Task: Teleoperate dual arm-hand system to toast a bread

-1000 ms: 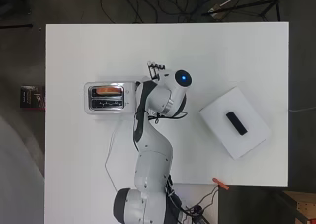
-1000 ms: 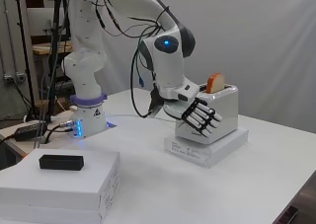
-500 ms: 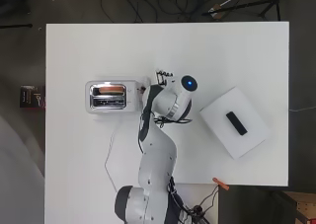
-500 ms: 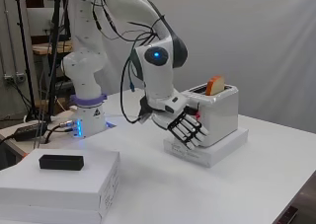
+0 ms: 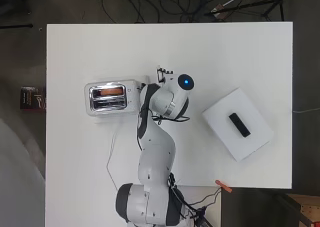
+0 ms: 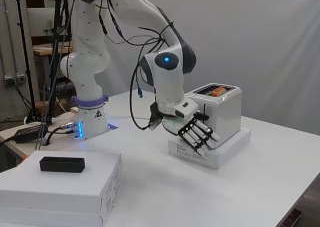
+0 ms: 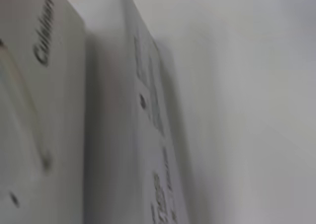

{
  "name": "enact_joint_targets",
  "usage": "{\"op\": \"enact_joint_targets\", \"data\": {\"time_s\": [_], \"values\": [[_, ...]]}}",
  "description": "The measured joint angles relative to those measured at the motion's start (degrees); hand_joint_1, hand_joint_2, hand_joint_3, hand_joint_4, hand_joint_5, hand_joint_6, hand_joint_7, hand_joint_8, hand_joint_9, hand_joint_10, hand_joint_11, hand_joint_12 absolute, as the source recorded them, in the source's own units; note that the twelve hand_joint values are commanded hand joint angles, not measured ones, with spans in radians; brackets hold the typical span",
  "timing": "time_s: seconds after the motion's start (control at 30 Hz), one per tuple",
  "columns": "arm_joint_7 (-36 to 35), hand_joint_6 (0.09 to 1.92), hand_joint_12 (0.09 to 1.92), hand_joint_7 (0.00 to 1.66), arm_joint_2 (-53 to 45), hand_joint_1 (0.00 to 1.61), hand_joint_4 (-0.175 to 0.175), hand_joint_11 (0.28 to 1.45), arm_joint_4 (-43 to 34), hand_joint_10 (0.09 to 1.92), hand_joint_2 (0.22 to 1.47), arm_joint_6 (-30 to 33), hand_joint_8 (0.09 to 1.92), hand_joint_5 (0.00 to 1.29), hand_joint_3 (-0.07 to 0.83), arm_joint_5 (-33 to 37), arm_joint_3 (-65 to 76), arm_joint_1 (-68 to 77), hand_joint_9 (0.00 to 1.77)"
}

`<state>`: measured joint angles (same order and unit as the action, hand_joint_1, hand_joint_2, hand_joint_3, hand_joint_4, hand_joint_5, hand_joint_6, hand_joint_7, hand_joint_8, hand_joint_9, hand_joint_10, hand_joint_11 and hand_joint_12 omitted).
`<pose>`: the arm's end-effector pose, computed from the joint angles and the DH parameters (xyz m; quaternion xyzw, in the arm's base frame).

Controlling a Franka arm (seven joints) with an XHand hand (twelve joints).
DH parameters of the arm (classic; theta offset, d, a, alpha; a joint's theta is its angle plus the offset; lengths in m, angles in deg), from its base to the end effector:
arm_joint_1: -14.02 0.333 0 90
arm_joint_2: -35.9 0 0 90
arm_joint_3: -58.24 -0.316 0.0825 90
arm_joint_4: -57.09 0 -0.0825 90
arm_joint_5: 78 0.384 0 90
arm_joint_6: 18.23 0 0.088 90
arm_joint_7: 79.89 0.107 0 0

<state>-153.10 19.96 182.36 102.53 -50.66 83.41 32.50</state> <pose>0.5209 -0.0412 0.2500 -0.8946 -0.4018 0.0377 0.1918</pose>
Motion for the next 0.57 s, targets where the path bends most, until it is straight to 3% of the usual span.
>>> {"op": "enact_joint_targets", "data": {"time_s": [0.1,0.3,0.43,0.57], "values": [[3.06,0.09,0.09,0.22,8.89,0.00,-0.014,0.42,-1.79,0.09,1.02,0.00,0.09,0.18,-0.005,-6.96,-2.41,0.37,0.34],[9.75,0.09,0.09,0.19,20.49,0.00,-0.050,0.39,-2.22,0.09,1.02,-3.53,0.09,0.19,-0.001,-16.52,-6.03,1.53,0.30],[13.20,0.09,0.09,0.15,33.16,0.06,-0.050,0.38,-0.09,0.09,1.06,-6.53,0.09,0.19,0.011,-20.16,-8.21,-1.16,0.25],[15.41,0.09,0.09,0.13,36.13,0.08,-0.043,0.36,0.99,0.09,1.07,-8.48,0.09,0.17,0.008,-21.63,-8.44,-1.90,0.21]]}}
